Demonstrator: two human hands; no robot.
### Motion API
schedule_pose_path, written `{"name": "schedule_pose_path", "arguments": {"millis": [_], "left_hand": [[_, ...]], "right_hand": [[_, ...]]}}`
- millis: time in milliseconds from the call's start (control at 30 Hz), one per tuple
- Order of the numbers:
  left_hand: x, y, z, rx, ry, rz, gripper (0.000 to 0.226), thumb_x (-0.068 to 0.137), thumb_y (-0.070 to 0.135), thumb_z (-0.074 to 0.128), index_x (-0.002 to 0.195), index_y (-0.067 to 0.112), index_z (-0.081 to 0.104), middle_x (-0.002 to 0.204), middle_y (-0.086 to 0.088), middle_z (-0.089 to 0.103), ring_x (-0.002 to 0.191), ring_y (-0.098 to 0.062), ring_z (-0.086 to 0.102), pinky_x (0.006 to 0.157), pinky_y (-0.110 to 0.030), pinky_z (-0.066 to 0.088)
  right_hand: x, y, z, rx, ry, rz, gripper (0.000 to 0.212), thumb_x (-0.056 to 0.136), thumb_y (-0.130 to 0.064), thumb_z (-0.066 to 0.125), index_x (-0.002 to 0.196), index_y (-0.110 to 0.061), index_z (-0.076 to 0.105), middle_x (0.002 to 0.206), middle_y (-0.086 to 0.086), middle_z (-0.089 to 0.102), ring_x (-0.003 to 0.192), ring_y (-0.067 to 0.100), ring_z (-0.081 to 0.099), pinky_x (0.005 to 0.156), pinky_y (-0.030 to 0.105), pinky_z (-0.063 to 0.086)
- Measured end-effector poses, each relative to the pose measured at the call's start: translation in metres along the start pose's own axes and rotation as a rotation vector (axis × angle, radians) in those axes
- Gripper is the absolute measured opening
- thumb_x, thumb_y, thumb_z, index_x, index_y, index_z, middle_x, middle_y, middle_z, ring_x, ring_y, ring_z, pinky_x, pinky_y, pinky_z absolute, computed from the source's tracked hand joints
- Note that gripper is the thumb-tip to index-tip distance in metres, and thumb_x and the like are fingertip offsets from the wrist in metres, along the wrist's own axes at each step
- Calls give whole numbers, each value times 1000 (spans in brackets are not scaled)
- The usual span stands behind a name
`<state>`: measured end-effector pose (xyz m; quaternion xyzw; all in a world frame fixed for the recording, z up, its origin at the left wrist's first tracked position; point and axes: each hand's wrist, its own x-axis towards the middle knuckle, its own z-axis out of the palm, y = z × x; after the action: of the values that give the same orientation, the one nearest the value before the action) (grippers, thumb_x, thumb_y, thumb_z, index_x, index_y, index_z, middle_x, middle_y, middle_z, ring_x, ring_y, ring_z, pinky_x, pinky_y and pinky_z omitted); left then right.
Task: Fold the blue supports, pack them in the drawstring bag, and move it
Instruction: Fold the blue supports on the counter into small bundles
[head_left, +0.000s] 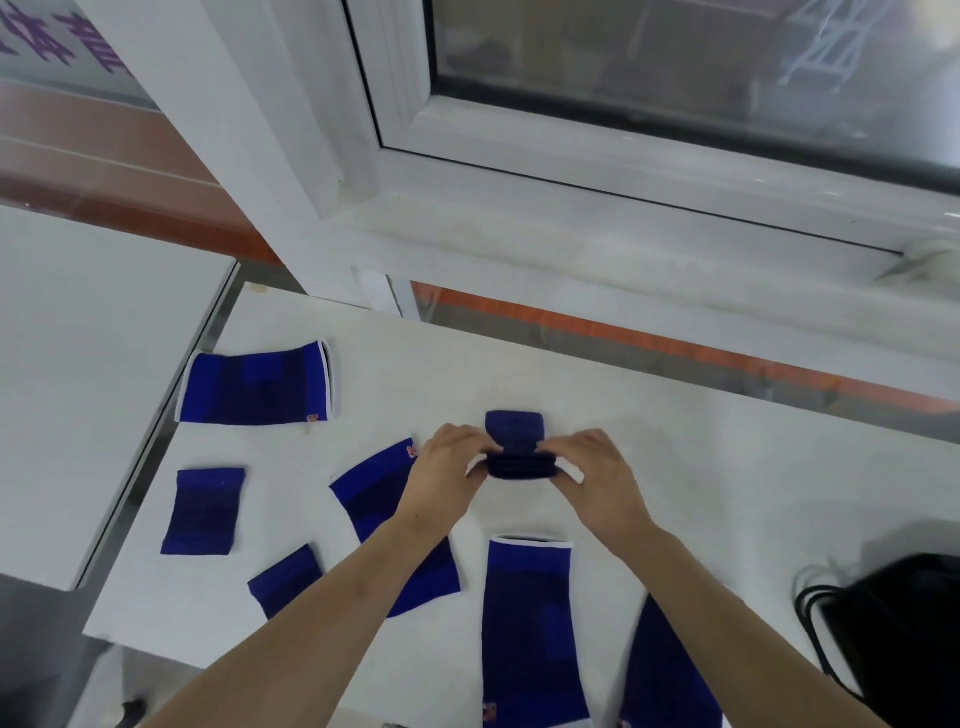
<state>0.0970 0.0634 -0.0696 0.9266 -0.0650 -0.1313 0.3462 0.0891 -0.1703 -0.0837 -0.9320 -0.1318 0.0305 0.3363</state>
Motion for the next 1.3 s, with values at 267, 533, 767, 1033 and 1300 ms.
{"name": "schedule_pose_path", "arguments": {"millis": [267,533,767,1033,1300], "left_hand": [[-15,-1,27,-277,9,-306,20,97,27,68,116,28,67,103,14,70,92,-2,67,78,-21,55],[5,12,31,-113,28,-397,13,104,40,50,113,32,53,96,12,65,77,-9,64,60,-33,56],[15,17,36,144,68,-413,19,103,45,51,110,27,47,90,5,66,75,-17,62,60,-38,57],[-6,-5,38,324,48,236,35,93,3,63,127,12,66,132,-6,57,124,-25,53,103,-42,50],[-24,-29,27,692,-258,385,74,99,8,46,163,12,9,171,-9,-3,158,-32,1,128,-47,7]], "right_hand": [[-11,-2,12,254,-195,423,23,97,-47,64,118,-38,66,106,-20,66,103,2,57,90,24,46],[10,-6,23,145,-100,548,19,104,-43,52,107,-27,62,92,-10,70,80,11,65,76,40,57],[18,-6,32,79,-55,648,23,101,-47,54,102,-26,62,87,-9,69,77,15,65,74,43,59],[18,-8,28,81,-54,634,21,101,-44,56,106,-24,60,94,-6,71,79,16,66,72,40,58],[4,1,22,-278,-9,102,42,95,-23,69,135,-21,54,142,1,54,125,23,53,97,41,52]]}}
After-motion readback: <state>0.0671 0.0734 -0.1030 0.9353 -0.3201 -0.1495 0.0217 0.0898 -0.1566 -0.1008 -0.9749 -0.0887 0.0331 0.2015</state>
